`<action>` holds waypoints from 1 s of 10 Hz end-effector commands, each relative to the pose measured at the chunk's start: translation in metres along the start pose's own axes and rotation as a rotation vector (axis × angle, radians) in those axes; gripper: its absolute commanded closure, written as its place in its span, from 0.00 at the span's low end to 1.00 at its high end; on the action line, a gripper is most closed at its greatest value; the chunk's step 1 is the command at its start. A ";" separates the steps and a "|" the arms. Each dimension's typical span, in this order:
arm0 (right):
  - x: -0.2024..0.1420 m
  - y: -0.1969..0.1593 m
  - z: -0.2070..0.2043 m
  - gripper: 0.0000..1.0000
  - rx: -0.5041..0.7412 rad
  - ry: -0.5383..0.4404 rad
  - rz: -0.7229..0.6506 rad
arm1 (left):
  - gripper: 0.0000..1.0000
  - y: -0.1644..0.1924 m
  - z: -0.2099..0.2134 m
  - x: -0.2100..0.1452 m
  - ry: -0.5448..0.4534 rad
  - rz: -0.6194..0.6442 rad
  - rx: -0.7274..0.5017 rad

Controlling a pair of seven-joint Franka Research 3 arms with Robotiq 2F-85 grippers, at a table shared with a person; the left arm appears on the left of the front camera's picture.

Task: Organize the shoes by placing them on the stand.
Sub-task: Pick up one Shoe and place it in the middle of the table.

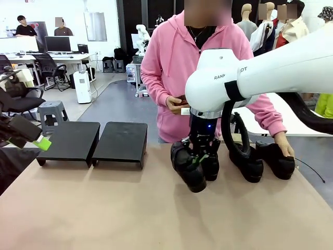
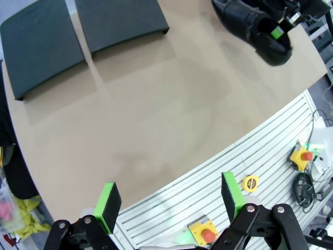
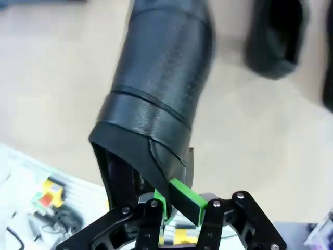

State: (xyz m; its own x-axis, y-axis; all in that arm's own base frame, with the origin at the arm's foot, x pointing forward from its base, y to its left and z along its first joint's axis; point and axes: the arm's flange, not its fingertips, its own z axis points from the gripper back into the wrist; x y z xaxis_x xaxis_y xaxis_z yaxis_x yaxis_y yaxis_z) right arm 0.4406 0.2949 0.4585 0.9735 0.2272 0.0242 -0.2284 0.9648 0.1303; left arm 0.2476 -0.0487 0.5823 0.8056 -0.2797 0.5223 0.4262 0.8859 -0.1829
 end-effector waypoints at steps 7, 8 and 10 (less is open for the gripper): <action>-0.076 0.194 -0.105 1.00 0.157 -0.136 -0.067 | 0.00 0.000 -0.001 0.000 -0.013 0.002 -0.016; -0.071 0.197 -0.110 1.00 0.193 -0.126 -0.064 | 0.00 0.000 -0.001 0.000 -0.013 0.002 -0.016; -0.063 0.196 -0.117 1.00 0.159 -0.195 -0.152 | 0.00 0.000 -0.001 0.000 -0.013 0.002 -0.016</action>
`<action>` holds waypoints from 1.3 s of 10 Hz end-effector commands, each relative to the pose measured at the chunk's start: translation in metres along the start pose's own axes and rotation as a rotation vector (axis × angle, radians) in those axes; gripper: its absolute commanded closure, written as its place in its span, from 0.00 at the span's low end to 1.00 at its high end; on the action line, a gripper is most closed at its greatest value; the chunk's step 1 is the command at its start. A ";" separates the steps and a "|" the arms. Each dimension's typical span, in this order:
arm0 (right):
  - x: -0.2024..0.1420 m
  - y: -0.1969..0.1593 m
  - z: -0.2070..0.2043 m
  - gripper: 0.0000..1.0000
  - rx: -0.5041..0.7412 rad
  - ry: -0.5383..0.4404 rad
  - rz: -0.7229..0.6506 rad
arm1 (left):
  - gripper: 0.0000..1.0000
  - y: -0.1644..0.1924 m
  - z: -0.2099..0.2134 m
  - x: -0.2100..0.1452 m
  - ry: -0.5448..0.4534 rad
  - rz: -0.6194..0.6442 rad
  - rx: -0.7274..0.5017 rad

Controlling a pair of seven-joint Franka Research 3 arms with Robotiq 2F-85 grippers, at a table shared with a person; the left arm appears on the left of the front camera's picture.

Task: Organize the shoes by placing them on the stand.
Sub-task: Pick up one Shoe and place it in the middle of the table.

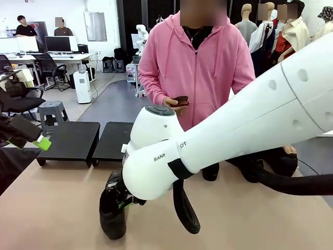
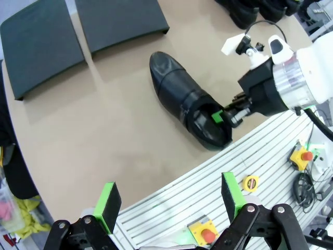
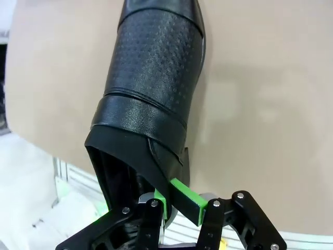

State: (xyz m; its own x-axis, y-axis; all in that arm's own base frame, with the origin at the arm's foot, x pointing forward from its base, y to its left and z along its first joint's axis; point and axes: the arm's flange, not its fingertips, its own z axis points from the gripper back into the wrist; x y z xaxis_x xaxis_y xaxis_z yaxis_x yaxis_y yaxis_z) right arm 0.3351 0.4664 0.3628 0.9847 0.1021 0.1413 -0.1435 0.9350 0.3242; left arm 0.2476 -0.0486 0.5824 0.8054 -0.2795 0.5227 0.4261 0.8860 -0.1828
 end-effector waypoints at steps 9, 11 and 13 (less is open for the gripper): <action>0.016 0.003 0.010 0.00 -0.105 -0.041 -0.066 | 0.00 0.000 -0.001 0.000 -0.013 0.002 -0.016; 0.016 -0.003 0.021 0.00 -0.133 -0.019 -0.028 | 0.00 0.000 -0.001 0.000 -0.013 0.002 -0.016; 0.015 -0.006 0.034 0.00 -0.140 0.036 0.051 | 0.00 0.000 -0.001 0.000 -0.013 0.002 -0.016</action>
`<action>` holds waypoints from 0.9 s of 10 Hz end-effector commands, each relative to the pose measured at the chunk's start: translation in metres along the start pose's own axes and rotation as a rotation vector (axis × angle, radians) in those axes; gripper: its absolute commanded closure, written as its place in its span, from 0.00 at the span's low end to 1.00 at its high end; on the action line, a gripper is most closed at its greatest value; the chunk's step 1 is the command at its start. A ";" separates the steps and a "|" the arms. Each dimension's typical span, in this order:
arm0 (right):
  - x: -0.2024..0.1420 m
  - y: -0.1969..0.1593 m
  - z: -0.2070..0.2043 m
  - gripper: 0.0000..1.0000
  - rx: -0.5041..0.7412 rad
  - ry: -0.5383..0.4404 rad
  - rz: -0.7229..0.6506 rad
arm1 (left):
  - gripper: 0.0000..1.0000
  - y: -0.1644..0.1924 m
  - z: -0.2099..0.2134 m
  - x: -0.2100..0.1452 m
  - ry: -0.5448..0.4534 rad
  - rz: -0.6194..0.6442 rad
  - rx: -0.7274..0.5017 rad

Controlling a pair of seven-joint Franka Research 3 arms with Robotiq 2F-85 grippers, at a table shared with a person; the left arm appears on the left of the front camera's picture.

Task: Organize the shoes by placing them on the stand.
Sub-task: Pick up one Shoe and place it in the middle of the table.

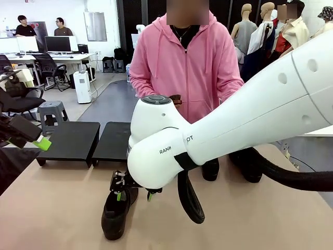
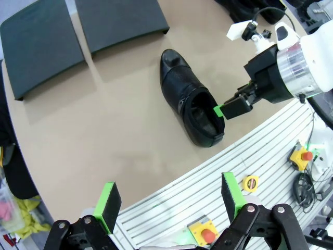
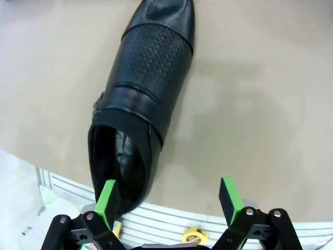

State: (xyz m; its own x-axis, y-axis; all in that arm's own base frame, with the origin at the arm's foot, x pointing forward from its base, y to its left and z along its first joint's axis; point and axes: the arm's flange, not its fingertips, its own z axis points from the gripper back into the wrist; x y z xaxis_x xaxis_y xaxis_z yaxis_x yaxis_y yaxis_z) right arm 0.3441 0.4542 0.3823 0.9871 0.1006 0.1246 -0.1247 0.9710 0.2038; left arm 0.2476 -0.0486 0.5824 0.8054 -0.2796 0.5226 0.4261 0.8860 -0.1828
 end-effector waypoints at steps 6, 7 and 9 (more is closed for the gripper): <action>-0.018 -0.073 0.126 0.00 0.121 0.110 0.375 | 0.00 0.000 -0.001 0.000 -0.013 0.002 -0.016; -0.019 -0.094 0.137 0.00 0.151 0.117 0.375 | 0.00 0.000 -0.001 0.000 -0.013 0.002 -0.016; -0.025 -0.119 0.140 0.00 0.178 0.086 0.320 | 0.00 0.000 -0.001 0.000 -0.013 0.002 -0.016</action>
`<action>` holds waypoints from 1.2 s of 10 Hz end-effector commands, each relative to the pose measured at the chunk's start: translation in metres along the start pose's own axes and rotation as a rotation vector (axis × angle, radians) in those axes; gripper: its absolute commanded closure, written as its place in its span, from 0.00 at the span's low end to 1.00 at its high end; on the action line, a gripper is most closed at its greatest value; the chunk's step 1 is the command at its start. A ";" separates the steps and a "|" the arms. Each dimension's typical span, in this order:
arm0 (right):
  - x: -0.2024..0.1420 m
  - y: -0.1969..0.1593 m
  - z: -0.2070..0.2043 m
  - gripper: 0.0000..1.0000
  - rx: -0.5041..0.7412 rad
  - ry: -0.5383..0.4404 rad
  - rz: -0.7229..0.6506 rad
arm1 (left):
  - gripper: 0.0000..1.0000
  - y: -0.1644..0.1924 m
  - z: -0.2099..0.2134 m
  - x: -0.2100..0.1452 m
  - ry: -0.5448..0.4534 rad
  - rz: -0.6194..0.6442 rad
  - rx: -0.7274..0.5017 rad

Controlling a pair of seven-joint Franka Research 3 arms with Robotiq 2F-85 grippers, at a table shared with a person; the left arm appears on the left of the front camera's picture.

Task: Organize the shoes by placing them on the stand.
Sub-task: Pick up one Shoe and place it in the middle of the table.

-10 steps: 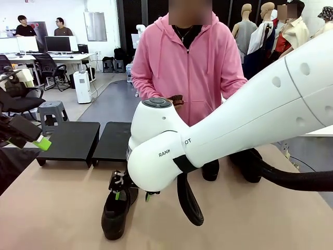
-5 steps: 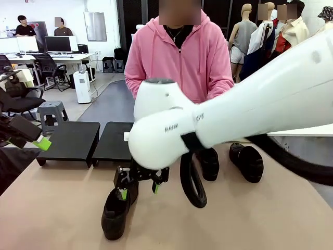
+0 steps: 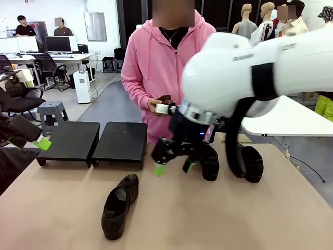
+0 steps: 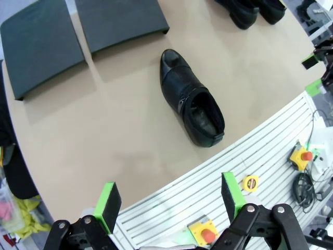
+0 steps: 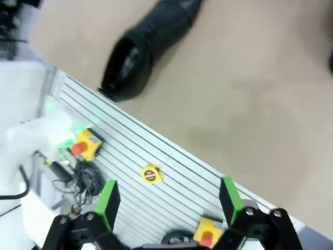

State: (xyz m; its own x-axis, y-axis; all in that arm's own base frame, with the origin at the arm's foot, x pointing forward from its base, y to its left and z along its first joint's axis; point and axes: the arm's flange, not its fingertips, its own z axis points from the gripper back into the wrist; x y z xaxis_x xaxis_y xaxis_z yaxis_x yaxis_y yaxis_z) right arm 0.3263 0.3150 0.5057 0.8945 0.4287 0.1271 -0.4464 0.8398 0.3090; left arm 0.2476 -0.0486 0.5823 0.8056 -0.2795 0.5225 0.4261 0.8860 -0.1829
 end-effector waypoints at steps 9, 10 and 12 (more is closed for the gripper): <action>0.014 0.024 -0.042 0.00 -0.086 -0.003 0.043 | 0.00 0.000 -0.001 0.000 -0.013 0.002 -0.016; -0.009 -0.024 -0.001 0.00 -0.064 -0.037 -0.006 | 0.00 0.000 -0.001 0.000 -0.013 0.002 -0.016; -0.053 -0.110 0.065 0.00 0.126 -0.019 -0.069 | 0.00 0.000 -0.001 0.000 -0.013 0.002 -0.016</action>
State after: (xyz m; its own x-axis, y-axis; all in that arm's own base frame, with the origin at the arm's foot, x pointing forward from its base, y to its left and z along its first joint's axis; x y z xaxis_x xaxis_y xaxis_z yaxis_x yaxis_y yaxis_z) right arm 0.3388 0.2316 0.5170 0.9167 0.3719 0.1458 -0.3994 0.8457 0.3540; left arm 0.2477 -0.0484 0.5824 0.8056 -0.2789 0.5227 0.4258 0.8860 -0.1836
